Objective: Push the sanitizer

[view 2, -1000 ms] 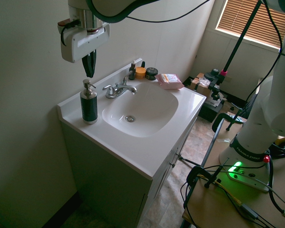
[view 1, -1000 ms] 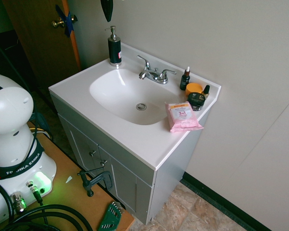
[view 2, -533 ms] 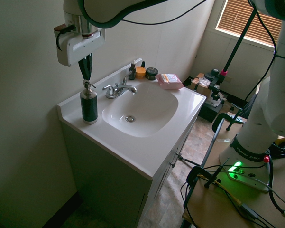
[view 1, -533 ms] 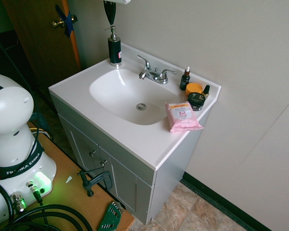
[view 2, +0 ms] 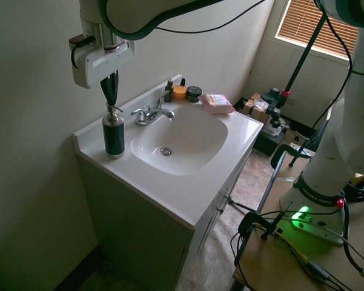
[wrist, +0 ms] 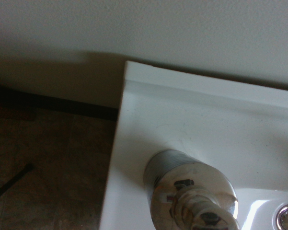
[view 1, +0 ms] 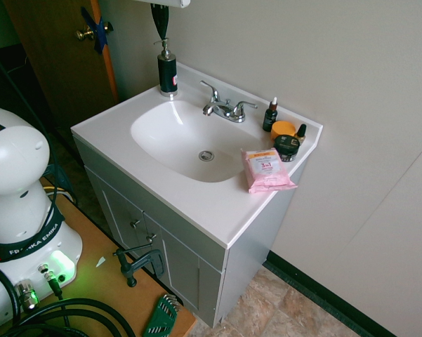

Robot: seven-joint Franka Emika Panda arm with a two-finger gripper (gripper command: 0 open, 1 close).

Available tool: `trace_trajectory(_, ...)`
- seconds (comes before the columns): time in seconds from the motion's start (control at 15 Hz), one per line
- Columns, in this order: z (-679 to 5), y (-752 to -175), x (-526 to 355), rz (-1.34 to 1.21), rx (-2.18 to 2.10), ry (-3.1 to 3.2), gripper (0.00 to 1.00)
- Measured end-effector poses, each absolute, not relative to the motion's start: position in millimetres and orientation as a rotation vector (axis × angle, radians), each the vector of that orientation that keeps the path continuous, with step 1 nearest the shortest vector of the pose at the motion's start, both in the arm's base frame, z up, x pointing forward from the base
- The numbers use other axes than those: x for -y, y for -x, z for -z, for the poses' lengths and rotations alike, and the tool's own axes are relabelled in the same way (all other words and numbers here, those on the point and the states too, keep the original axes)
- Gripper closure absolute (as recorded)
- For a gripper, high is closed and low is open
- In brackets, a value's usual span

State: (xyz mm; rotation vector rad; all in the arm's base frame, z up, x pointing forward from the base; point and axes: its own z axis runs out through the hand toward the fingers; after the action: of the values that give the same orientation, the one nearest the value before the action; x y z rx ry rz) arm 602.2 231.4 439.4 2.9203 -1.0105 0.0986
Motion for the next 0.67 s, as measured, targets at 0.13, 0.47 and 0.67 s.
trace_trajectory(0.13, -436.4, -602.6, -231.7, -0.092, 1.01, -2.918, 1.0)
trace_trajectory(0.47, -425.3, -602.3, -236.2, -0.066, 1.02, -2.909, 1.0)
trace_trajectory(0.67, -427.5, -603.7, -237.1, -0.054, 1.052, -2.933, 1.0)
